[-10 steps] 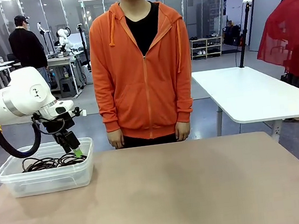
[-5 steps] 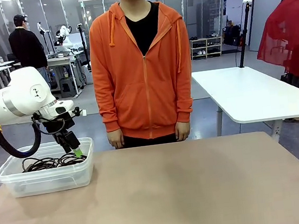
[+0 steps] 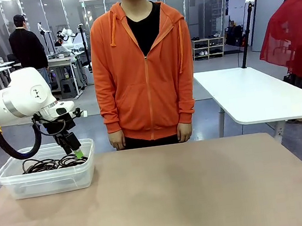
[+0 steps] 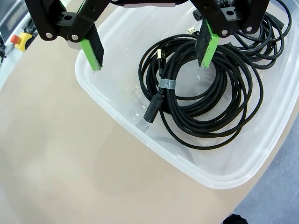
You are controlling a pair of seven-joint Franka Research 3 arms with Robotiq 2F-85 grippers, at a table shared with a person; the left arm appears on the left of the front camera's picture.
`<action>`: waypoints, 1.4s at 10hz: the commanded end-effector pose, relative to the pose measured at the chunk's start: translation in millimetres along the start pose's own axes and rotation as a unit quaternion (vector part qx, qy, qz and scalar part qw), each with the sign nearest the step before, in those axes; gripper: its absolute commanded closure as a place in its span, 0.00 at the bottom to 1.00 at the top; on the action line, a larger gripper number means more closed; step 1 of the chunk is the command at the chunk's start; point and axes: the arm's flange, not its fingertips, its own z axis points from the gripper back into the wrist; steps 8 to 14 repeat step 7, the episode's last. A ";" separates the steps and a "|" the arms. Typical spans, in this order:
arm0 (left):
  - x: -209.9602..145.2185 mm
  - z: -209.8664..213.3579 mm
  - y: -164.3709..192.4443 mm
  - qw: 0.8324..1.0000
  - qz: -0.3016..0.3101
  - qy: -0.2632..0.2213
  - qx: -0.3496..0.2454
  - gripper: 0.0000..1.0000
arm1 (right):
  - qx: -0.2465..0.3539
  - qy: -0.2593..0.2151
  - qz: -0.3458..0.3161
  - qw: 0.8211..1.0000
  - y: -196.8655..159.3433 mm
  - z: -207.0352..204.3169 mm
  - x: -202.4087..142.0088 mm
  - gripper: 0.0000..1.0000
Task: Organize and store the cables.
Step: Place the USB Extension Cable into the Organizing box.
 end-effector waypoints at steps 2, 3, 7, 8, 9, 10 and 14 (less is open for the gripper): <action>0.8 0.1 2.4 1.000 -0.002 -0.005 0.005 0.00 | 0.000 -0.002 -0.002 1.000 1.3 0.8 0.7 0.00; 0.8 0.1 2.4 1.000 -0.002 -0.005 0.005 0.00 | 0.000 -0.002 -0.002 1.000 1.3 0.8 0.7 0.00; 0.8 0.1 2.4 1.000 -0.002 -0.005 0.005 0.00 | 0.000 -0.002 -0.002 1.000 1.3 0.8 0.7 0.00; 0.8 0.1 2.4 1.000 -0.002 -0.005 0.005 0.00 | 0.000 -0.002 -0.002 1.000 1.3 0.8 0.7 0.00; 0.8 0.1 2.4 1.000 -0.002 -0.005 0.005 0.00 | 0.000 -0.002 -0.002 1.000 1.3 0.8 0.7 0.00; 0.8 0.1 2.4 1.000 -0.002 -0.005 0.005 0.00 | 0.000 -0.002 -0.002 1.000 1.3 0.8 0.7 0.00; 0.8 0.1 2.4 1.000 -0.002 -0.005 0.005 0.00 | 0.000 -0.002 -0.002 1.000 1.3 0.8 0.7 0.00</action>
